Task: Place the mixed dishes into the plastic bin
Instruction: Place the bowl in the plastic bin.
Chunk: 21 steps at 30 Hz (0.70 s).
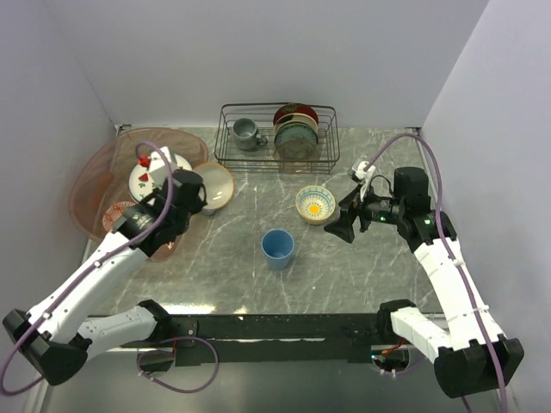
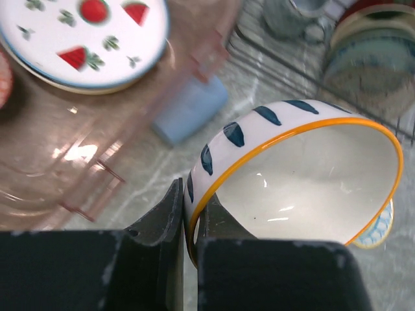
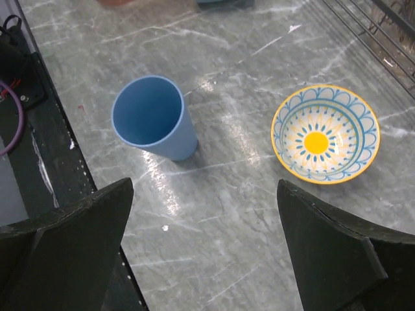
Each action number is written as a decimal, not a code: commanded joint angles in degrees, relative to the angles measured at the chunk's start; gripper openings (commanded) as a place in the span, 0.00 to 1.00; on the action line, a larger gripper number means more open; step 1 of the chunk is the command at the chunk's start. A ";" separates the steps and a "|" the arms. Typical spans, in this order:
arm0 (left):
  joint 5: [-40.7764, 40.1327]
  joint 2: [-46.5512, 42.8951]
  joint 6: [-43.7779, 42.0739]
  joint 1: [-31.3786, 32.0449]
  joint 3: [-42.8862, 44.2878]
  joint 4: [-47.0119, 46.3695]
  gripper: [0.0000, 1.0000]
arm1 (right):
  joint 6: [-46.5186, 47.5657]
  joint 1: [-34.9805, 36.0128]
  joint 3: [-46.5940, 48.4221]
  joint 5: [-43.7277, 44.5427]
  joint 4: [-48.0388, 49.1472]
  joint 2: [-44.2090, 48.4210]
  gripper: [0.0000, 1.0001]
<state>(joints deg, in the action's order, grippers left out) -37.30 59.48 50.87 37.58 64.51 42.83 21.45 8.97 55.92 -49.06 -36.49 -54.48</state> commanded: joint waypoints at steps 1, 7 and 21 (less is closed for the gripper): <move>1.62 -2.18 -5.34 -6.27 0.88 -4.86 0.01 | -1.06 -2.99 -3.79 -4.82 8.52 0.16 1.00; 3.54 -2.71 -7.80 -15.33 0.00 -5.47 0.01 | 0.78 -5.19 -9.16 -2.89 9.86 1.04 1.00; 14.62 -2.18 -8.78 -39.93 -1.93 -7.41 0.01 | 1.05 -5.54 -8.99 -0.51 9.95 1.83 1.00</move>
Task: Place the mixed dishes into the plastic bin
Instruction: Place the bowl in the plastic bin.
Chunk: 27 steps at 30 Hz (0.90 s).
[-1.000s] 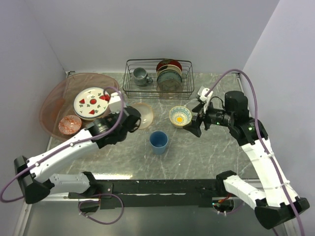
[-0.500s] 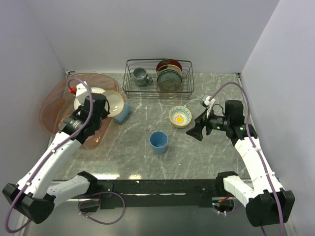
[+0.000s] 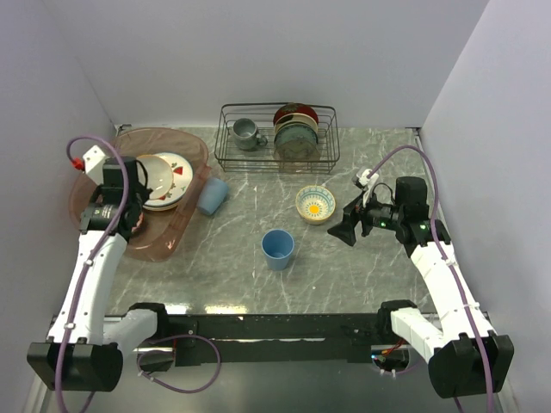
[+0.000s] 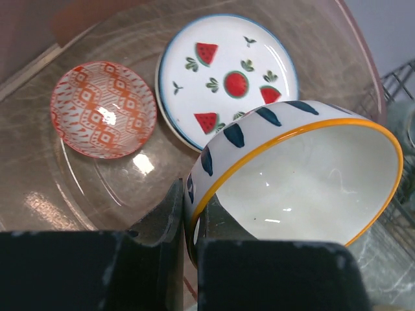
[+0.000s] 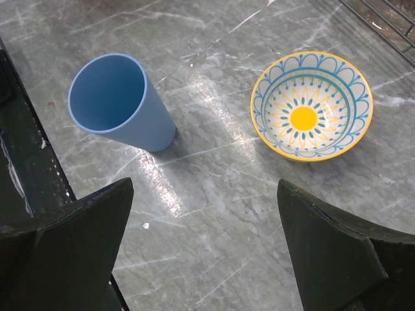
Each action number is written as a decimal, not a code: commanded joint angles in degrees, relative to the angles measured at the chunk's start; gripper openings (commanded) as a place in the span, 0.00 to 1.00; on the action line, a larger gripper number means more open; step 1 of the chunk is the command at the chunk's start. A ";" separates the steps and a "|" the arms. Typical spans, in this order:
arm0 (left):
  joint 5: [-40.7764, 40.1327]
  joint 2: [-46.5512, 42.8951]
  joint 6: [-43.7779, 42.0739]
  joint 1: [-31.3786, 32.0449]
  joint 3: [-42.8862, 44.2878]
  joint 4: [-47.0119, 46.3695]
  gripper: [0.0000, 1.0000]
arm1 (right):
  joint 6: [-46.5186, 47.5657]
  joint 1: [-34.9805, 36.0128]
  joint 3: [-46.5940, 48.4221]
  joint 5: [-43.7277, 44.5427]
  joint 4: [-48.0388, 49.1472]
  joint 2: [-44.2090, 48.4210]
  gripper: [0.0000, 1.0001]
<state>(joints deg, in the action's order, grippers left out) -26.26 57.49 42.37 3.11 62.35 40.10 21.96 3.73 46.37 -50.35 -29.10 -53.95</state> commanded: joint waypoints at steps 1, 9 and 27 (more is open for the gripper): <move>4.19 0.51 -0.10 -6.62 -0.20 -4.85 0.01 | 0.63 -0.39 0.56 0.78 2.47 1.39 1.00; 11.58 4.81 4.03 -18.48 -3.63 -7.31 0.01 | 0.89 -0.30 0.39 1.48 2.47 2.19 1.00; 13.69 19.58 3.95 -27.11 -5.39 -9.95 0.01 | 0.98 -0.39 0.21 1.92 2.38 2.36 1.00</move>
<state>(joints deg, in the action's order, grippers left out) -13.02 76.01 46.15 -22.63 56.84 34.50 22.17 3.70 46.37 -48.99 -29.08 -52.64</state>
